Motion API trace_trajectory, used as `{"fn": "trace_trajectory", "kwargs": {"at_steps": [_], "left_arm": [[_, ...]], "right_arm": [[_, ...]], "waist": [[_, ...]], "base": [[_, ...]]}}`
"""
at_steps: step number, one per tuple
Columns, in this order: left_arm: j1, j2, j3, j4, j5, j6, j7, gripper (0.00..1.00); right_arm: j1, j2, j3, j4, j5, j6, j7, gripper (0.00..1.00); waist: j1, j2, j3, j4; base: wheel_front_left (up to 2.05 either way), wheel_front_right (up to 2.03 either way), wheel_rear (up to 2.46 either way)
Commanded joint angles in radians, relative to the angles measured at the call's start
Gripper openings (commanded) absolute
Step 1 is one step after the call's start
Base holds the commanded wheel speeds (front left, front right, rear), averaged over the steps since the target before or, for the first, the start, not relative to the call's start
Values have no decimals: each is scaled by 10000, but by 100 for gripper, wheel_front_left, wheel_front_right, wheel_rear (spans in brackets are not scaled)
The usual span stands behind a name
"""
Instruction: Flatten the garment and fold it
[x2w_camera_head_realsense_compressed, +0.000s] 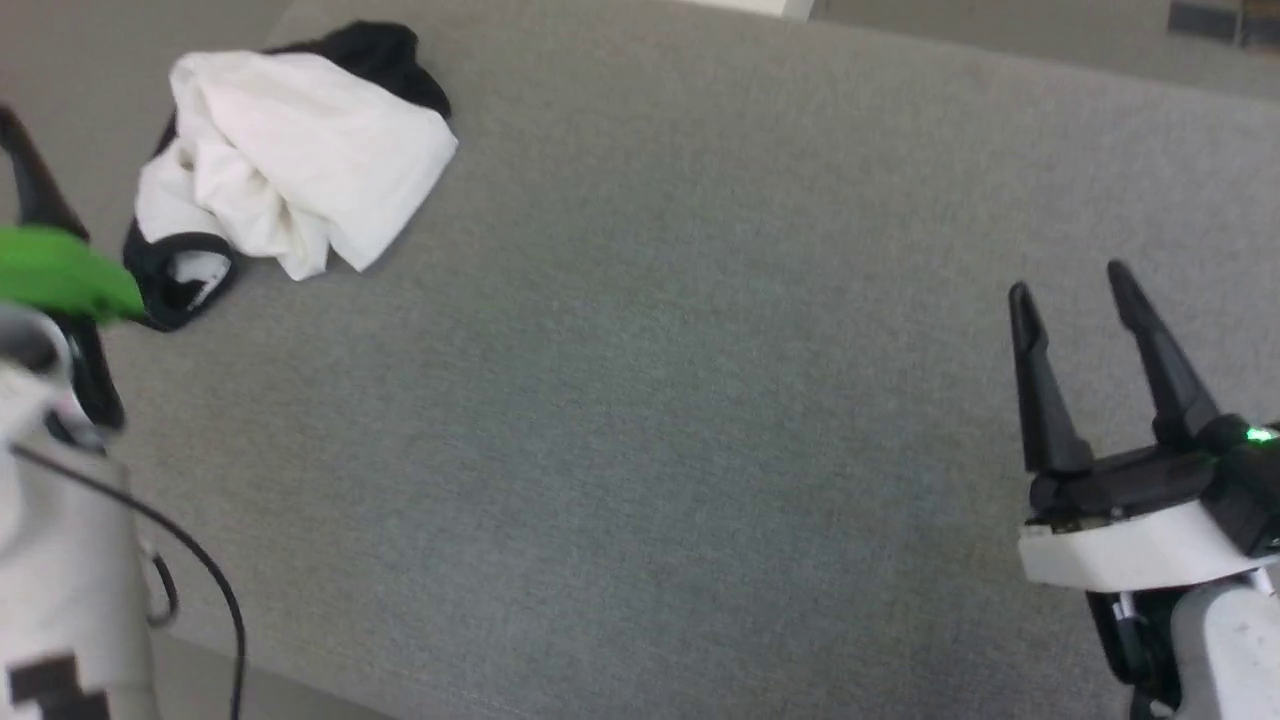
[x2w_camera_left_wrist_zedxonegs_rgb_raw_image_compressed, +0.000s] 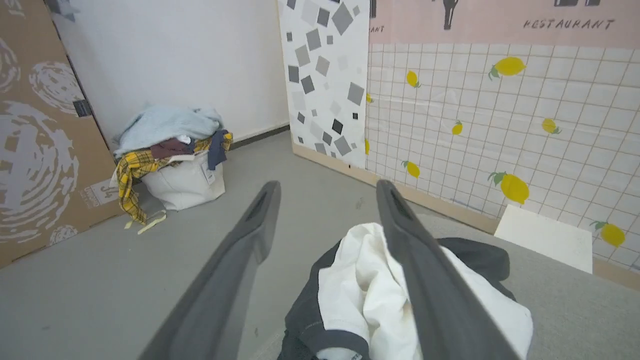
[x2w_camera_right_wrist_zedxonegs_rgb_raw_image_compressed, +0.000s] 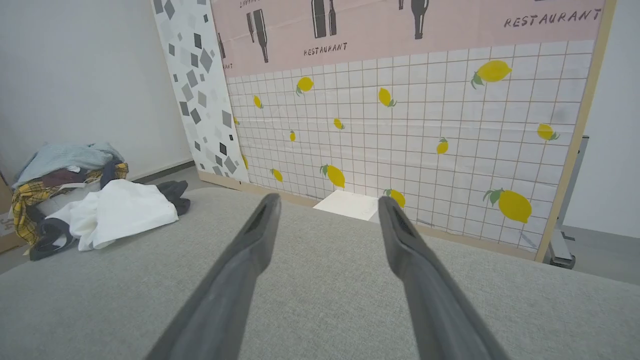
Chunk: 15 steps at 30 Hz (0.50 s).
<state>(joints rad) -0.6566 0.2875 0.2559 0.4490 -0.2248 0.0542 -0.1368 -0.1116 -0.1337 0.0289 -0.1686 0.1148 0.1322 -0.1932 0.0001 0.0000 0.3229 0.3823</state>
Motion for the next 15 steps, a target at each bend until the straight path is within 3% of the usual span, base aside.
{"fn": "trace_trajectory", "kwargs": {"at_steps": [1,9,15], "left_arm": [[-602,191,5,387,-160,-174,171,100],[-3079,1488,-96,2882,-814,-1134,2509,100],[-4356,2121,-206,3895,-1767,-1655,4685,100]], "right_arm": [[-211,-108,-11,-151,-58,-11,-101,100],[-787,-602,156,-850,-216,-12,-270,100],[-1039,-1039,321,-1501,-495,-13,-393,100]], "waist": [[-1,0,1067,-196],[-1,0,2448,-523],[-1,0,3314,-719]], "base": [[0,0,0],[0,0,0],[0,0,0]]}}
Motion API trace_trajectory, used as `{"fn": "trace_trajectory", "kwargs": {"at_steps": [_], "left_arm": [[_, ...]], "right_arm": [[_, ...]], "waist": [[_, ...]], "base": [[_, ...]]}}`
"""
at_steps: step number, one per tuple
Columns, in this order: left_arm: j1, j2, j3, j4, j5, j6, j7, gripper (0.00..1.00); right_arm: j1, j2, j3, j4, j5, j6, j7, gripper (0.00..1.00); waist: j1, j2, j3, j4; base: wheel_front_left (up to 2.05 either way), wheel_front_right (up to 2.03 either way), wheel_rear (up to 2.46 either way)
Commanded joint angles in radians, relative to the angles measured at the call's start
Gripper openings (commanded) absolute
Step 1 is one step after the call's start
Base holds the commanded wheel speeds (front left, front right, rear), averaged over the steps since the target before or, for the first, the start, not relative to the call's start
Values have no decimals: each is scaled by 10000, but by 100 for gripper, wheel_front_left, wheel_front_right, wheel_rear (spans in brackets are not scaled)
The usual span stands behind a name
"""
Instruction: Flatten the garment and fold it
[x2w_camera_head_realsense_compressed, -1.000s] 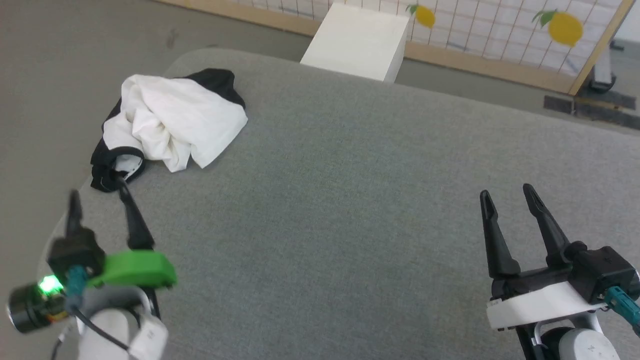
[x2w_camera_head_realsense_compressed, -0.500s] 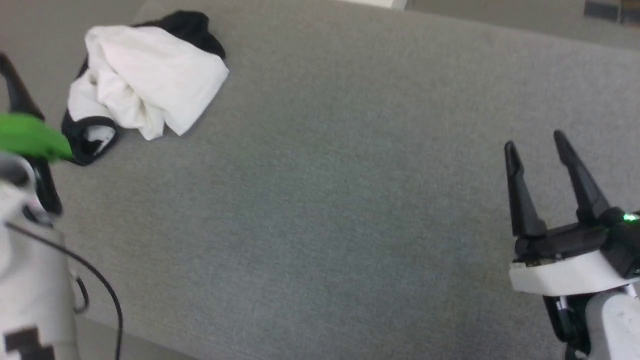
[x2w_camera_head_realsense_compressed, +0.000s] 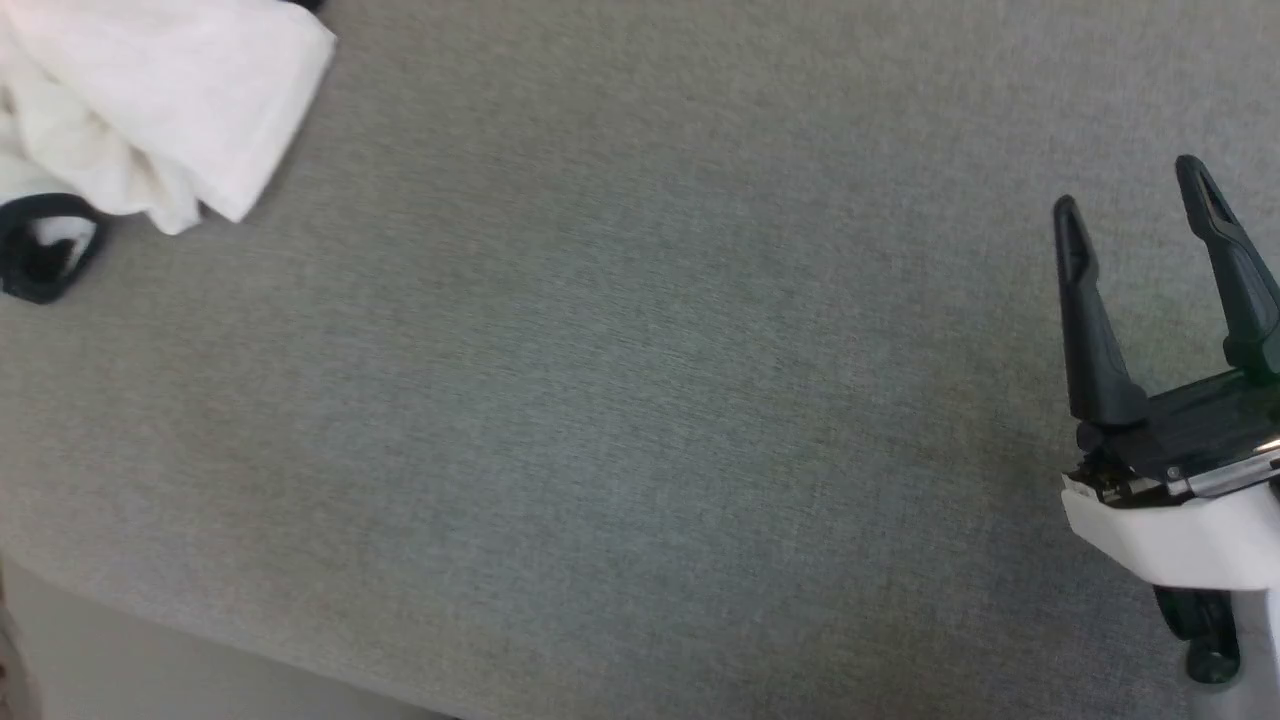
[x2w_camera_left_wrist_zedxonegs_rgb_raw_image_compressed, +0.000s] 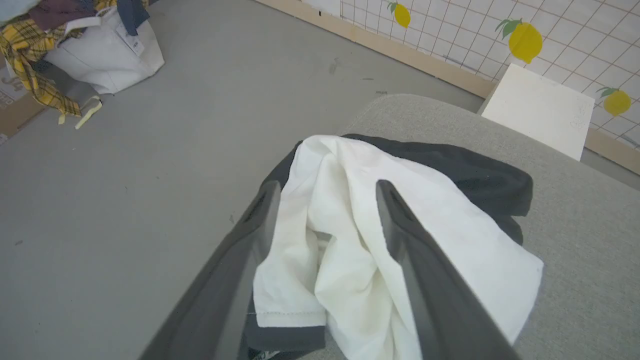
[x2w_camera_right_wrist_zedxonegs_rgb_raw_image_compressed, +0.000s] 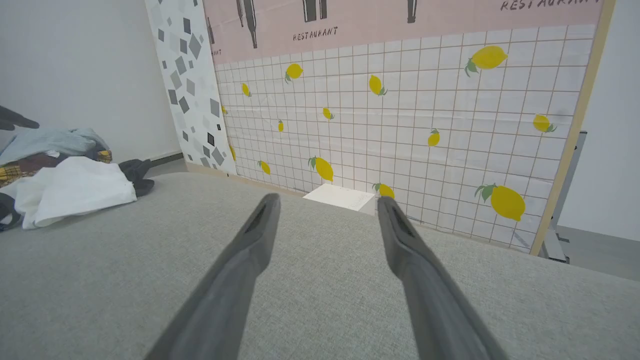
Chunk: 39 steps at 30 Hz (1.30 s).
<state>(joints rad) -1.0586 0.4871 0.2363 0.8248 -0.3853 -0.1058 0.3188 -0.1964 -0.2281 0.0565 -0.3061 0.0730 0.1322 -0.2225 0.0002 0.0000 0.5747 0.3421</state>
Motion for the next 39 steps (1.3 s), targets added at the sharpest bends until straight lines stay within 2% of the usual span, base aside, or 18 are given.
{"fn": "trace_trajectory", "kwargs": {"at_steps": [1,4,10,14,18,19,20,25,31,34,35,39], "left_arm": [[-466,250,-112,190,-284,-86,477,100],[-733,665,-681,174,-728,-137,1574,100],[-785,1121,-1637,160,-2142,-203,3769,100],[-737,1331,-2272,434,-2567,-245,4601,100],[-537,1314,-2876,431,-2698,-248,4743,100],[-518,1328,-2978,432,-2731,-248,4725,39],[-499,1354,-3067,469,-2797,-248,4718,0],[-607,1738,-3515,375,-2926,-248,4294,0],[-895,2379,-4152,-10,-2996,-248,3727,0],[-1095,2689,-4714,-428,-3043,-249,3630,0],[-1383,2970,-5355,-1049,-3124,-249,3661,0],[-1977,3215,-6346,-2050,-3083,-249,3805,0]], "right_arm": [[-224,-202,101,-223,-183,-13,-118,100],[-325,-436,95,-582,-371,-14,-182,100],[-475,-895,78,-1293,-674,-15,-306,100],[-550,-1078,-153,-1549,-854,-15,-389,100],[-529,-1178,-177,-1562,-860,-15,-392,100],[-529,-1174,-172,-1554,-867,-15,-392,100],[-540,-1146,-162,-1544,-874,-15,-392,100],[-602,-862,-145,-1395,-796,-15,-393,100],[-415,-515,-223,-775,-626,-15,-393,100],[-181,-185,-225,-321,-534,-15,-393,100],[99,147,-247,10,-451,-15,-393,100],[442,549,-249,339,-335,-15,-393,100]], "waist": [[-2,0,922,-345],[-2,0,1329,-378],[-2,0,1976,-403],[-2,0,2252,-359],[-2,0,2184,-386],[-2,0,2149,-392],[-2,0,2101,-407],[-2,0,1754,-482],[-2,0,781,-625],[-2,0,53,-716],[-2,0,-654,-753],[-2,0,-1613,-828]], "base": [[0,0,0],[0,0,0],[0,0,0],[0,0,0],[0,0,0],[0,0,0],[0,0,0],[0,0,0],[0,0,0],[0,0,0],[0,0,0],[0,0,0]]}}
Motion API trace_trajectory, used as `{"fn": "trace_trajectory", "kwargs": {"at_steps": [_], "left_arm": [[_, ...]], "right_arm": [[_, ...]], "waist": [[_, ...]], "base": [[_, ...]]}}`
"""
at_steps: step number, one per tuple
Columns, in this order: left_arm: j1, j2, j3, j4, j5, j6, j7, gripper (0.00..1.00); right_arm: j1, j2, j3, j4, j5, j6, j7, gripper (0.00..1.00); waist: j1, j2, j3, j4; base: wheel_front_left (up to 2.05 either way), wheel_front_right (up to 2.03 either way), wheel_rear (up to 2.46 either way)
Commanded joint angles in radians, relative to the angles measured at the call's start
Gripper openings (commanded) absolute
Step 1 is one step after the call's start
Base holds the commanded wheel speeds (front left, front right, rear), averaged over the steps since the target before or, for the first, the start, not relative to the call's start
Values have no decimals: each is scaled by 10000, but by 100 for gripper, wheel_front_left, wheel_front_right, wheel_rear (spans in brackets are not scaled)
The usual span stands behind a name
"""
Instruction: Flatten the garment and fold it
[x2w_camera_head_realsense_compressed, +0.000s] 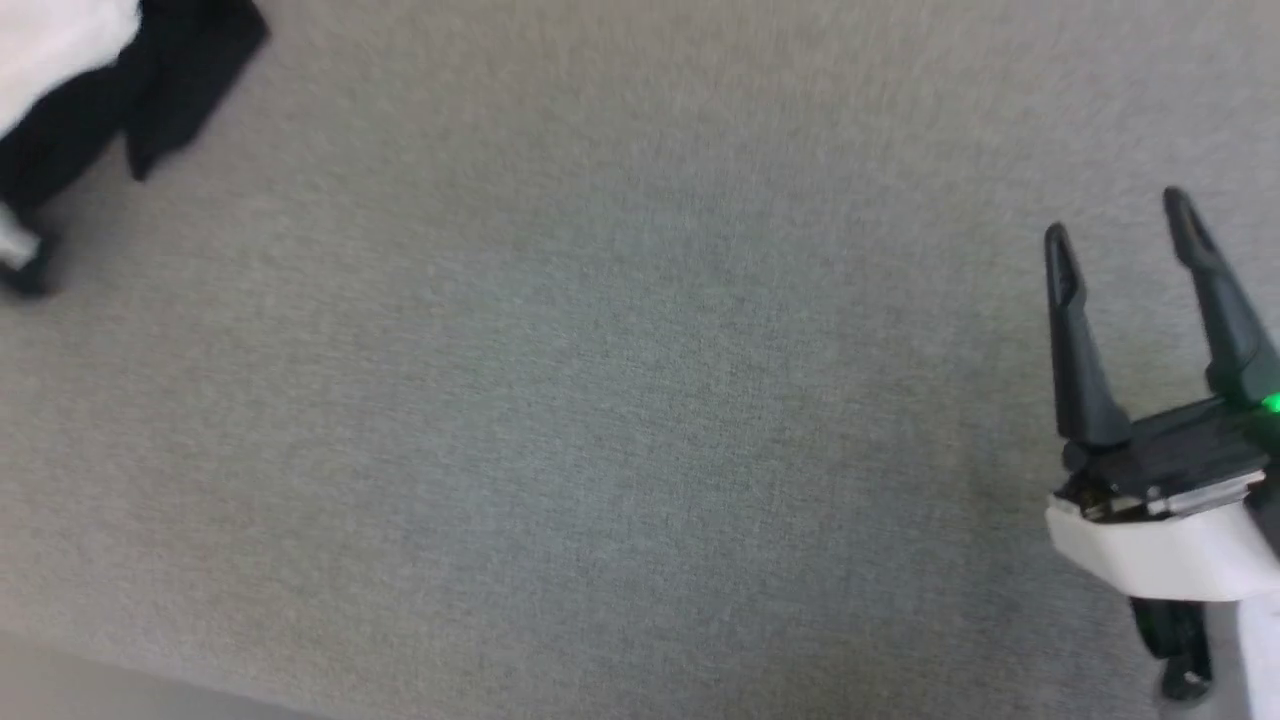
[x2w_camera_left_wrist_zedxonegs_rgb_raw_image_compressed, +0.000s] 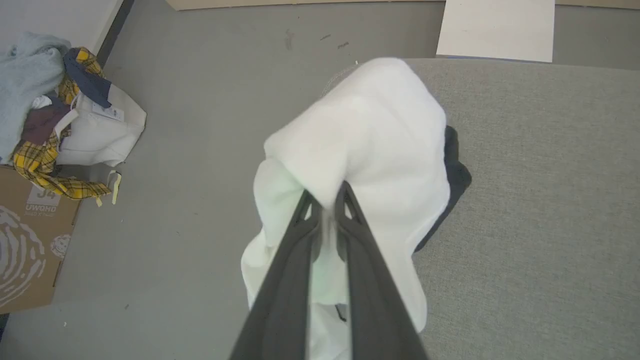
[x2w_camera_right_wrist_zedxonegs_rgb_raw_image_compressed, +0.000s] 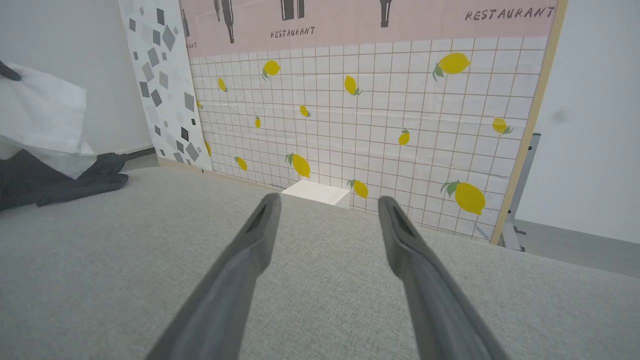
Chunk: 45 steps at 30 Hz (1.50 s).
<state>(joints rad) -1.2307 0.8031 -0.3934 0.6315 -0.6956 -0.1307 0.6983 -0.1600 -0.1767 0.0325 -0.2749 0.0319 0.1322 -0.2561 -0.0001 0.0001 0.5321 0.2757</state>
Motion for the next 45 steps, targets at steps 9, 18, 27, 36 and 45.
{"fn": "trace_trajectory", "kwargs": {"at_steps": [9,18,27,36,45], "left_arm": [[-1937,-287,-2203,-2475,-168,0,599,0],[-3538,-1394,-4795,-3437,-671,0,266,0],[-3404,-2416,-6477,-3740,-1881,0,-1046,0],[-339,-3002,-8192,-4555,-2517,0,-2600,0],[3549,-3991,-8859,-3937,-1774,0,-2083,0]], "right_arm": [[841,738,-235,532,282,-15,-57,100],[1394,1157,-158,930,496,-15,-57,100],[1908,1254,-286,1251,660,-15,-57,100],[1947,1262,-562,1413,879,-15,-57,100],[1463,1263,-601,1462,836,-15,-57,100]], "waist": [[1,-1,-2774,-507],[1,-1,-3778,-1779],[1,-1,-4052,-3067],[1,-1,-3631,-3409],[1,-1,-2887,-3215]], "base": [[0,0,0],[0,0,0],[0,0,0],[0,0,0],[0,0,0]]}}
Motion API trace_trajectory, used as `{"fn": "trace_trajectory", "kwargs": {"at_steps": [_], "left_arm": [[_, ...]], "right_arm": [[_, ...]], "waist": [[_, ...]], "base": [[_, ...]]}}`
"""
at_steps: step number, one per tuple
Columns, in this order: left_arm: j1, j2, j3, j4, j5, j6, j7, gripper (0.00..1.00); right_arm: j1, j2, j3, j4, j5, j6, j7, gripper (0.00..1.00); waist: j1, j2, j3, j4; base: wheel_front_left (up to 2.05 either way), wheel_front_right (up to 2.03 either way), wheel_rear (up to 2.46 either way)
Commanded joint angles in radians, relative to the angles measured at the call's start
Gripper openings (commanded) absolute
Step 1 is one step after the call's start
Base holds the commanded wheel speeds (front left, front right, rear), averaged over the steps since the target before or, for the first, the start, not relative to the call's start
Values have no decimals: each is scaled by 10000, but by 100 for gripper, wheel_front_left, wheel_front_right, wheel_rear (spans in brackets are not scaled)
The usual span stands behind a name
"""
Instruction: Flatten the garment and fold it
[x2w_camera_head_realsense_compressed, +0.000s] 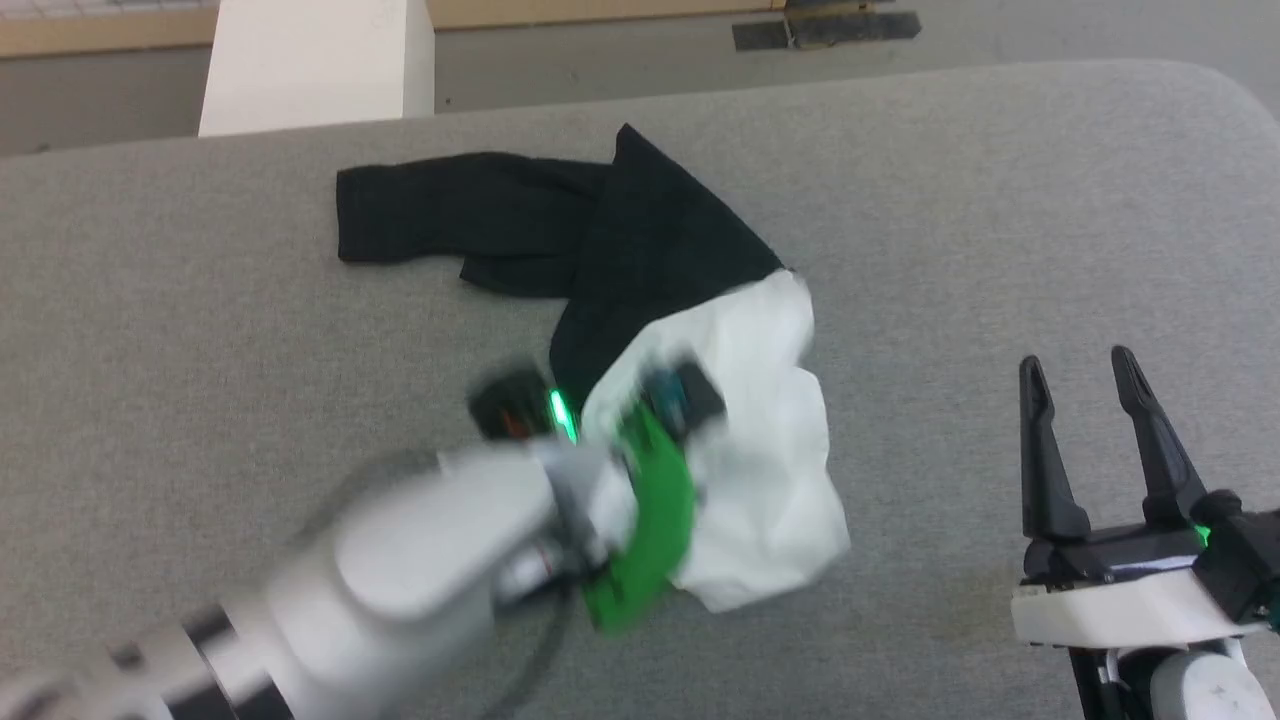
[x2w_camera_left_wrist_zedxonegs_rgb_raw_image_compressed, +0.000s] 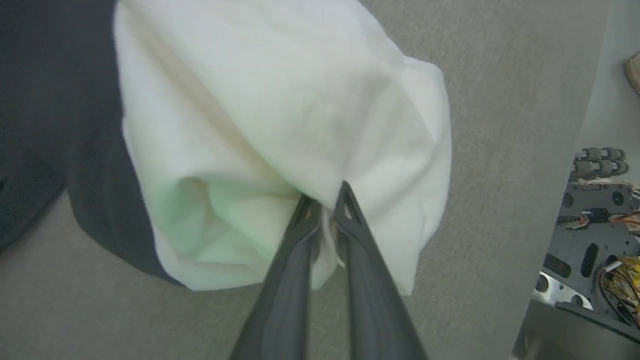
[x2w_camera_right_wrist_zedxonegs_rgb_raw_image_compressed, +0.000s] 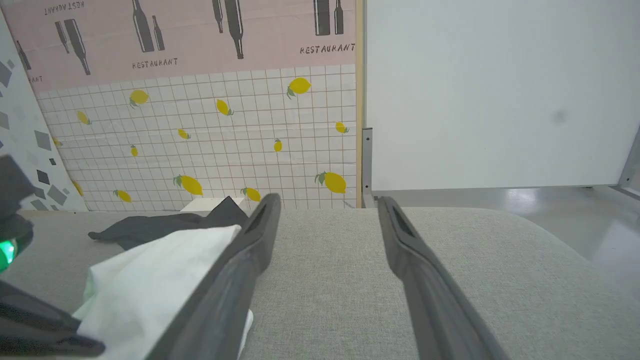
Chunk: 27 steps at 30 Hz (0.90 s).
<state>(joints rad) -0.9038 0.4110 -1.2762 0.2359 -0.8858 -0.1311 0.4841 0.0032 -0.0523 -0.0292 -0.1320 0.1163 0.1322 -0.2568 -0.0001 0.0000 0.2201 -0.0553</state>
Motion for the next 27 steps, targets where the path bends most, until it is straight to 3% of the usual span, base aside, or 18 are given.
{"fn": "trace_trajectory", "kwargs": {"at_steps": [1,4,8,9,10,13,17,20,22,27], "left_arm": [[682,-199,-33,-1,334,4,270,0],[1930,-513,-37,-190,827,4,960,0],[2493,-635,-38,-172,966,4,768,0],[2476,-659,-38,-107,921,4,515,17],[2398,-681,-39,-47,865,4,93,100],[2121,-691,69,103,688,4,-1369,100],[1996,-725,1040,110,779,189,-3696,100],[2123,-833,1943,106,1290,1137,-5735,100],[2219,-819,2387,264,1869,2066,-6828,100],[2690,-712,3640,325,2950,3963,-7439,100]], "right_arm": [[-219,19,33,57,-22,-15,-49,100],[-376,19,89,119,-39,-15,-49,100],[-426,19,73,186,-60,-15,-49,100],[-408,19,62,206,-65,-15,-49,100],[-368,19,57,238,-75,-15,-49,100],[-199,20,18,291,-86,-15,-49,100],[117,20,-127,302,-52,-15,-49,100],[383,20,-198,283,-10,-15,-49,100],[526,20,-180,275,2,-15,-49,100],[635,20,-168,259,0,-15,-49,100]], "waist": [[1,0,285,112],[1,0,440,140],[1,0,388,253],[1,0,332,291],[1,0,220,330],[1,0,-124,433],[1,0,-622,647],[1,0,-941,878],[1,0,-1092,1021],[1,0,-1235,1229]], "base": [[0,0,0],[0,0,0],[0,0,0],[0,0,0],[0,0,0],[0,0,0],[0,0,0],[0,0,0],[0,0,0],[0,0,0]]}}
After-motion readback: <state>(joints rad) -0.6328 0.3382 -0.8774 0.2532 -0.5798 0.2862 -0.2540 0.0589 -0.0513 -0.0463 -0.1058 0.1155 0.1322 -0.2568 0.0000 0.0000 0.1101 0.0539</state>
